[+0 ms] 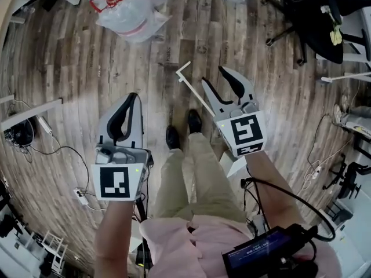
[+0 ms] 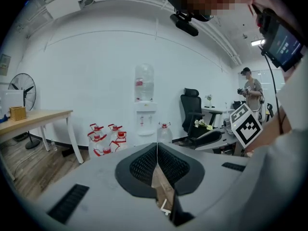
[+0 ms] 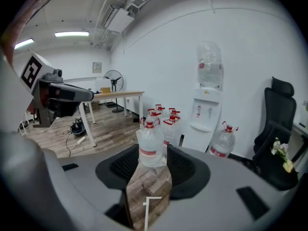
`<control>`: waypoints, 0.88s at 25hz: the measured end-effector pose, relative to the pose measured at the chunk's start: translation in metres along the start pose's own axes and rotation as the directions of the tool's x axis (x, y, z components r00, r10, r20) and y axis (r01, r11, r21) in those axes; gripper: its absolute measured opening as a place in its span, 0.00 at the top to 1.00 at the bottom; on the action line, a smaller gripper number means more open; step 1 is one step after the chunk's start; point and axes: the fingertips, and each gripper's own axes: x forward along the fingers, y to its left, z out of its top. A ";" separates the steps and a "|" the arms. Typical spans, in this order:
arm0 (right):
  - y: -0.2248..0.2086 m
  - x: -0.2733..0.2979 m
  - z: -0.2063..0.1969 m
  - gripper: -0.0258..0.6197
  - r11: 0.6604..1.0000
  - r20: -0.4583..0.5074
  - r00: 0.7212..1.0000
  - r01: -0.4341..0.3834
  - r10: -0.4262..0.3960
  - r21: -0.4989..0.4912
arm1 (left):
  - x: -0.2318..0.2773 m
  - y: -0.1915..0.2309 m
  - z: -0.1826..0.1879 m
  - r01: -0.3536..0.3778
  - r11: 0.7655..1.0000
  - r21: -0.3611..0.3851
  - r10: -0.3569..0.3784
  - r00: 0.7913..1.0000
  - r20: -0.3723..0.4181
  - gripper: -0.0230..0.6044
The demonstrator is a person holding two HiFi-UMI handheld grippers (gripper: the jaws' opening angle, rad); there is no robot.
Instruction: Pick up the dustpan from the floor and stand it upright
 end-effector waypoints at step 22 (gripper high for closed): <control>0.025 0.175 -0.281 0.68 0.983 -0.305 0.935 -0.181 0.178 0.021 | 0.129 -0.007 -0.221 0.065 0.997 -0.038 -0.069 0.989 -0.131 0.94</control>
